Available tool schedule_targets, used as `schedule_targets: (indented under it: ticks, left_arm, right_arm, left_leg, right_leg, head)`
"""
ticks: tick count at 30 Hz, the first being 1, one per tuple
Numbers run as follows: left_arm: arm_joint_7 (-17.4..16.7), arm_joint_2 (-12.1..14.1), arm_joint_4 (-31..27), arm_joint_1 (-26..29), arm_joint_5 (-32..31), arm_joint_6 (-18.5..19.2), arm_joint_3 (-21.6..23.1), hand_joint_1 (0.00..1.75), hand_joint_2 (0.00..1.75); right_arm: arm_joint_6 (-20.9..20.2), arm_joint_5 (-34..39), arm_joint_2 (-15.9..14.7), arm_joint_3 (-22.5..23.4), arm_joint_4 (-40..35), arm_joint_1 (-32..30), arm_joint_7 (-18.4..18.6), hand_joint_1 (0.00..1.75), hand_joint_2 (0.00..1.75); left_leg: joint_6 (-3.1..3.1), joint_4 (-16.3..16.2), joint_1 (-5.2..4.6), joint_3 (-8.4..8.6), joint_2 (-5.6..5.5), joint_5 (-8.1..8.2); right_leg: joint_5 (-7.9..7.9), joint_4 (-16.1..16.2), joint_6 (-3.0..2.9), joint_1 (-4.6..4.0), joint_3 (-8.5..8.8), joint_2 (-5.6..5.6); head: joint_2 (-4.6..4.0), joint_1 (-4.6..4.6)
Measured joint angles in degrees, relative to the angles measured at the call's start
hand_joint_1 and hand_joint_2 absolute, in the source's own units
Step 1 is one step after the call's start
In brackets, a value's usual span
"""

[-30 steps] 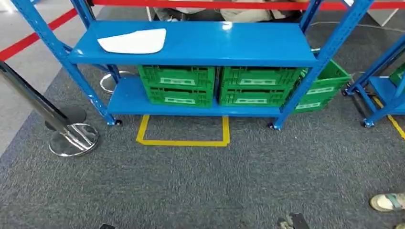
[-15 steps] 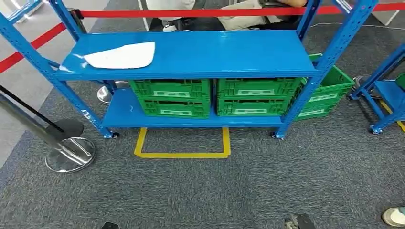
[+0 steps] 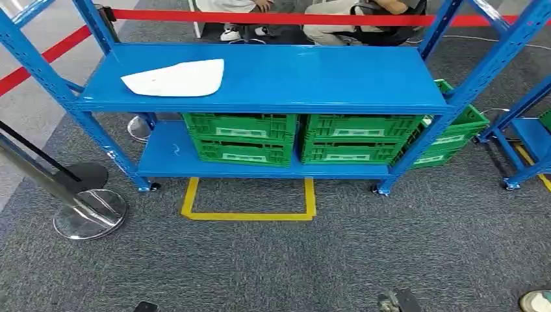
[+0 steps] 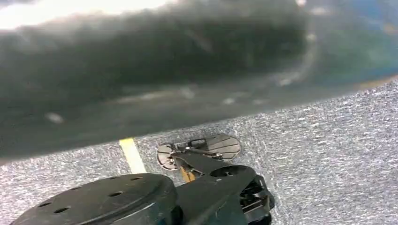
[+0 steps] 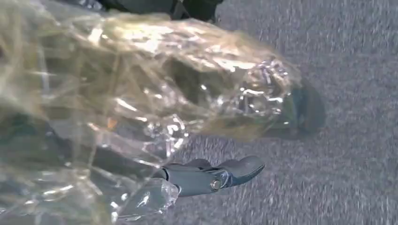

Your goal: Take the parts from the cabinet and place them on the table.

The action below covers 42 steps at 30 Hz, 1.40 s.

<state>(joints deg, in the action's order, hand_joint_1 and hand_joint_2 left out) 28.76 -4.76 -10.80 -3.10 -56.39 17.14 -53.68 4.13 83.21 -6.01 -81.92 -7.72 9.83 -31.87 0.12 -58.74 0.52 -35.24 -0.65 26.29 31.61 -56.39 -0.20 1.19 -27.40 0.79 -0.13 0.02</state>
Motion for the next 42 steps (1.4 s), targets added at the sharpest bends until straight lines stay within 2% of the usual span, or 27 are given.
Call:
schedule_targets:
  ticks: [1,2,4,6,7,19,20,22,23,24,25,27,28,29,30,32,33,34,35,37,39,40,41,42]
  left_arm:
    - [0.0,0.0,0.0,0.0,0.0,0.0,0.0,0.0,0.0]
    - [0.0,0.0,0.0,-0.1,0.0,0.0,0.0,0.0,0.0]
    - [0.0,0.0,0.0,-0.1,0.0,0.0,0.0,0.0,0.0]
    - [0.0,0.0,0.0,-0.1,0.0,0.0,0.0,0.0,0.0]
    - [0.0,0.0,0.0,-0.1,0.0,0.0,0.0,0.0,0.0]
    - [-0.1,-0.2,0.0,-0.1,0.0,-0.3,0.0,0.0,0.0]
    - [-0.1,-0.1,0.0,-0.2,0.0,-0.3,0.0,0.0,0.0]
    - [-0.1,-0.1,0.0,-0.2,0.0,-0.1,0.0,0.0,0.0]
    - [-0.1,-0.1,0.0,-0.3,0.0,0.0,0.0,0.0,0.0]
    - [0.0,-0.3,0.0,-0.3,0.0,0.2,0.0,0.0,0.0]
    - [0.0,-0.2,0.0,-0.3,0.0,0.2,0.0,0.0,0.0]
    - [0.0,-0.2,0.0,-0.5,0.0,0.2,0.0,0.0,0.0]
    - [0.0,-0.2,0.0,-0.5,-0.1,0.2,0.0,0.0,0.0]
    - [0.0,-0.2,0.0,-0.5,-0.1,0.2,0.0,0.0,0.0]
    - [0.0,-0.2,0.0,-0.4,-0.1,0.2,0.0,0.0,0.0]
    - [0.0,-0.3,0.0,-0.4,-0.1,0.3,0.0,0.0,0.0]
    - [0.0,-0.2,0.0,-0.4,-0.1,0.3,0.0,0.0,0.0]
    - [0.0,0.0,0.0,-0.6,-0.1,0.3,0.0,0.0,0.0]
    - [0.0,0.0,0.0,-0.7,-0.2,0.3,0.0,0.0,0.0]
    - [0.0,0.0,0.0,-0.8,-0.2,0.3,0.0,0.0,0.0]
    - [0.0,0.1,0.0,-0.9,-0.2,0.3,0.0,0.0,0.0]
    - [0.0,0.1,0.0,-1.0,-0.2,0.3,0.0,0.0,0.0]
    - [0.0,0.0,0.0,-1.1,-0.2,0.3,0.0,0.0,0.0]
    - [0.0,0.0,0.0,-1.0,-0.2,-0.1,0.0,0.0,0.0]
  right_arm:
    - [0.0,0.0,0.0,0.0,0.0,0.0,0.0,0.0,0.0]
    - [0.0,0.0,0.0,0.0,0.0,0.0,0.0,0.0,0.0]
    - [0.0,0.0,0.0,0.0,0.0,0.0,0.0,0.0,0.0]
    - [0.0,0.0,0.0,0.0,0.0,0.0,0.0,0.0,0.0]
    - [0.0,0.0,0.0,0.0,0.0,0.0,0.0,0.0,0.0]
    - [0.5,-0.4,0.0,-0.3,0.0,0.0,0.4,0.0,0.0]
    - [0.5,-0.4,0.0,-0.3,0.0,0.0,0.4,0.0,0.0]
    - [0.6,-0.5,0.0,-0.4,0.0,0.1,0.5,0.0,0.0]
    - [0.7,-0.5,0.0,-0.5,0.0,0.2,0.5,0.0,0.0]
    - [0.7,-0.5,0.0,-0.6,0.0,0.2,0.5,0.0,0.0]
    - [0.7,-0.5,0.0,-0.6,0.0,0.2,0.5,0.0,0.0]
    - [0.7,-0.5,0.0,-0.7,0.0,0.1,0.6,0.0,0.0]
    - [0.6,-0.5,0.0,-0.7,0.0,-0.1,0.7,0.0,0.0]
    - [0.6,-0.5,0.0,-0.8,0.0,-0.3,0.7,0.0,0.0]
    - [0.6,-0.5,0.0,-0.9,0.0,-0.3,0.7,0.0,0.0]
    - [0.7,-0.5,0.0,-0.9,0.0,-0.2,0.7,0.0,0.0]
    - [0.7,-0.5,0.0,-0.9,0.0,-0.2,0.7,0.0,0.0]
    - [0.6,-0.5,0.1,-1.0,0.0,-0.1,0.7,0.0,0.0]
    - [0.6,-0.5,0.1,-1.1,0.0,-0.1,0.8,0.0,0.0]
    - [0.6,-0.5,0.1,-1.2,0.0,-0.1,0.8,0.0,0.0]
    - [0.6,-0.5,0.1,-1.2,0.0,-0.1,0.8,0.0,0.0]
    - [0.6,-0.5,0.1,-1.3,0.0,-0.1,0.8,0.0,0.0]
    - [0.7,-0.5,0.1,-1.3,0.0,-0.1,0.8,0.0,0.0]
    - [0.7,-0.5,0.1,-1.3,0.0,-0.1,0.8,0.0,0.0]
  left_leg:
    - [0.07,0.0,-0.04,0.01,0.0,0.05]
    - [0.19,0.0,-0.1,0.02,0.01,0.13]
    - [0.27,0.0,-0.14,0.08,0.01,0.18]
    - [0.33,0.0,-0.15,0.27,0.01,0.23]
    - [0.39,0.0,-0.14,0.42,0.01,0.29]
    - [0.31,0.0,0.08,1.02,0.01,0.31]
    - [0.79,-0.4,-0.25,0.96,-0.01,0.66]
    - [1.31,0.2,-0.36,1.11,0.0,0.93]
    - [1.72,1.6,0.32,2.25,-0.01,0.38]
    - [1.79,2.3,0.21,2.95,0.12,0.26]
    - [2.06,2.4,0.21,3.25,0.25,0.28]
    - [2.18,2.4,0.1,3.6,0.3,0.67]
    - [2.13,2.4,0.08,3.81,0.31,0.93]
    - [1.99,2.3,0.08,4.15,0.27,1.19]
    - [1.76,2.3,0.12,4.69,0.21,1.57]
    - [1.06,2.2,0.37,6.08,0.14,2.59]
    - [0.46,2.1,0.29,6.4,0.17,3.19]
    - [-0.04,1.8,-0.11,6.46,0.12,3.67]
    - [-0.3,1.9,-0.14,6.51,0.1,3.64]
    - [-0.62,2.3,0.05,6.78,0.09,3.73]
    - [-1.31,1.2,0.25,6.96,0.24,4.63]
    - [-1.47,-1.4,0.24,5.68,0.28,5.94]
    - [-1.62,-6.8,0.29,2.78,0.3,8.4]
    - [-1.68,-11.2,0.33,0.16,0.3,9.92]
  right_leg:
    - [0.13,0.2,0.21,0.01,0.11,0.0]
    - [0.27,0.5,1.25,0.11,0.3,-0.01]
    - [0.34,0.8,2.75,0.27,0.4,-0.02]
    - [0.38,0.8,2.78,0.28,0.03,-0.04]
    - [0.51,0.9,3.0,0.28,0.12,-0.06]
    - [0.57,0.7,2.97,0.04,0.62,-0.06]
    - [0.38,1.2,3.38,0.35,0.68,-0.08]
    - [0.55,1.6,3.77,0.41,0.83,-0.07]
    - [0.76,1.4,4.01,0.44,1.3,-0.14]
    - [1.15,-0.2,3.97,0.41,0.71,-0.31]
    - [3.0,-3.6,3.83,0.37,-1.2,-0.3]
    - [6.71,-13.3,3.84,0.43,-7.25,-0.3]
    - [7.51,-17.0,3.94,0.42,-9.92,-0.3]
    - [6.6,-17.8,4.0,0.45,-11.23,-0.32]
    - [4.0,-15.8,4.0,0.53,-11.06,-0.34]
    - [-3.14,-5.7,4.09,0.73,-7.33,-0.61]
    - [-4.3,-2.1,4.27,0.81,-5.75,-0.95]
    - [-3.57,-1.8,3.73,0.51,-5.15,-0.61]
    - [-3.48,-1.9,2.88,0.54,-5.11,-0.42]
    - [-3.09,-2.0,2.2,0.28,-5.18,-0.37]
    - [-2.84,-1.8,1.33,0.57,-4.44,-0.34]
    - [-2.59,-1.8,0.94,0.56,-4.13,-0.47]
    - [-2.45,-1.8,0.73,0.5,-3.81,-0.64]
    - [-2.22,-1.8,0.51,0.4,-3.61,-0.62]
  head:
    - [0.0,-0.04]
    - [0.0,-0.04]
    - [0.0,-0.04]
    - [0.0,-0.07]
    - [0.0,-0.07]
    - [0.0,-0.09]
    - [0.0,-0.09]
    - [0.0,-0.2]
    - [0.02,-0.09]
    - [0.0,0.07]
    - [0.0,0.26]
    - [0.0,0.31]
    - [0.0,0.24]
    - [0.0,0.33]
    - [0.0,0.33]
    - [0.0,0.35]
    - [0.0,0.44]
    - [0.0,0.59]
    - [0.0,0.42]
    - [0.0,0.13]
    - [0.0,-0.04]
    - [0.0,-0.29]
    - [0.0,-0.22]
    - [0.0,-0.22]
